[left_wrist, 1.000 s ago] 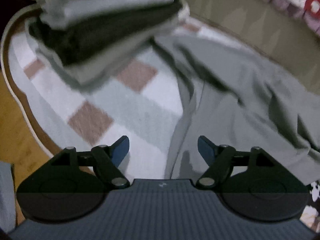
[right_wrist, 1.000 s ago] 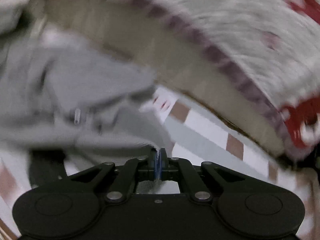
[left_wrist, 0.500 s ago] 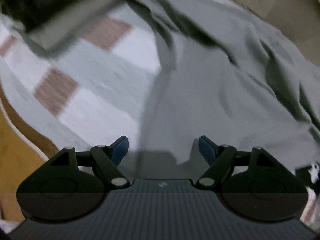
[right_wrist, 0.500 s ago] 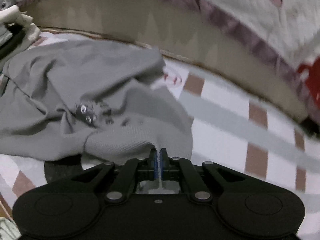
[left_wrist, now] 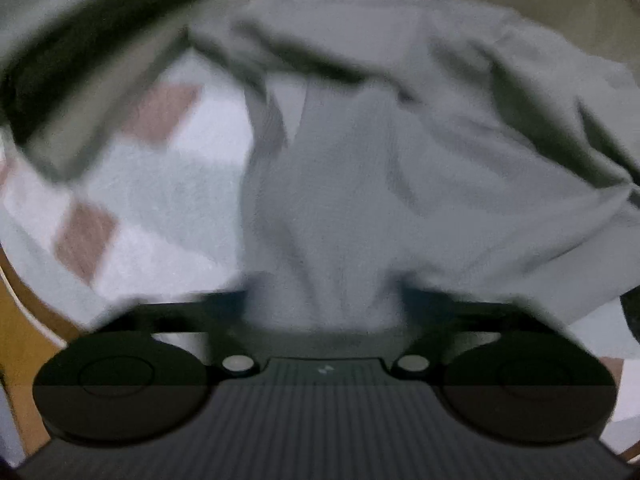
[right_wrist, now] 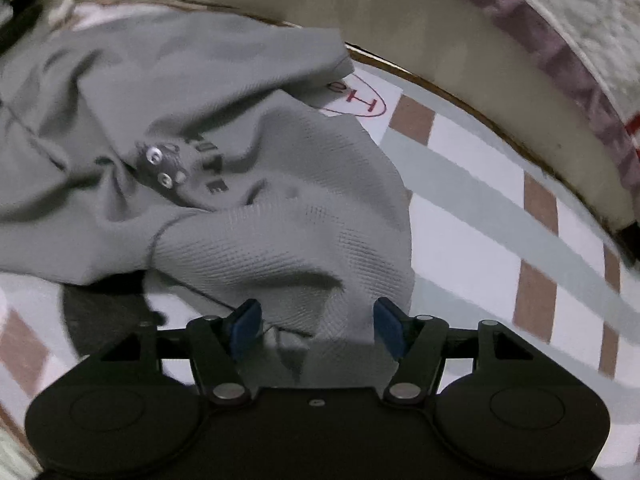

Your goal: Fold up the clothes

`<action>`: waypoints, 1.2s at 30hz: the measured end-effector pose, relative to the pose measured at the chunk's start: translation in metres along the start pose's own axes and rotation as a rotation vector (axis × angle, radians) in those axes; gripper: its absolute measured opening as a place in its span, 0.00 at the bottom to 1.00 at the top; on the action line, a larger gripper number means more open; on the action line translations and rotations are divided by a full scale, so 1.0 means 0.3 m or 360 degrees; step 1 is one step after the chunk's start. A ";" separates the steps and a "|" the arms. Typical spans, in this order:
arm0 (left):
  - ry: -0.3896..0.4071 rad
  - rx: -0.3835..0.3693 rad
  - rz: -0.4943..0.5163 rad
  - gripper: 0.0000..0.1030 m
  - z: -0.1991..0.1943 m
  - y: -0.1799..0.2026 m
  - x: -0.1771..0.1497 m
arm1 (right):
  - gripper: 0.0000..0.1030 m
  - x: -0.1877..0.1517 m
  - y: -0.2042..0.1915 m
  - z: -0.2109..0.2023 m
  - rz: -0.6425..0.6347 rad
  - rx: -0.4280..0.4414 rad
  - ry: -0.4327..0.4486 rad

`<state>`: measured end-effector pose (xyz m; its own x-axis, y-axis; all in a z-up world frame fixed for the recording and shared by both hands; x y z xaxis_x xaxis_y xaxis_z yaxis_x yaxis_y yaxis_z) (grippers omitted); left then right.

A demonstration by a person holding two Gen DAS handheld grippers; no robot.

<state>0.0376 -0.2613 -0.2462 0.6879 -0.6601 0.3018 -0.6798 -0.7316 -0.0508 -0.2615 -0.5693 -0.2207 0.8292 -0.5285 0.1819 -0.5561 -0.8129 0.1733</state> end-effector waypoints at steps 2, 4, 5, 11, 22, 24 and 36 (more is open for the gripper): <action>0.0274 0.0181 0.0069 0.00 -0.115 -0.027 0.049 | 0.43 0.032 0.005 0.010 -0.0096 -0.0095 0.0096; 0.0432 0.0176 -0.0008 0.00 -0.211 -0.071 0.077 | 0.06 0.044 -0.011 -0.043 -0.0122 -0.0051 0.0174; 0.0491 0.0171 -0.0054 0.00 -0.257 -0.099 0.086 | 0.06 0.050 -0.019 -0.070 -0.0136 -0.0029 0.0214; 0.0649 0.0097 -0.0290 0.00 -0.447 -0.298 0.102 | 0.04 0.046 -0.021 -0.344 -0.0025 0.0123 0.0512; 0.0502 0.0193 -0.0265 0.00 -0.632 -0.468 0.040 | 0.04 -0.153 -0.137 -0.754 0.0076 0.0649 0.0578; 0.0358 0.0286 -0.0215 0.01 -0.553 -0.490 -0.004 | 0.04 -0.228 -0.195 -0.692 0.0032 0.0702 0.0423; 0.0187 0.0168 -0.0044 0.58 -0.463 -0.325 -0.039 | 0.35 -0.217 -0.249 -0.579 0.0146 0.1049 0.0257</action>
<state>0.0606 -0.1586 -0.1125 0.6671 -0.6197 0.4135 -0.6264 -0.7670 -0.1389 -0.2838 -0.4316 -0.0773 0.7334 -0.6006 0.3185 -0.4307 -0.7729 -0.4659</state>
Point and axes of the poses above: each gripper's, at about its wrist camera, not at the fingertips, and z roughly the way its jaws point, y to its right, x to its top, the point moved 10 cm from there along z, roughly the way its jaws point, and after that the axes turned 12 degrees about -y, right-handed, at the moved point
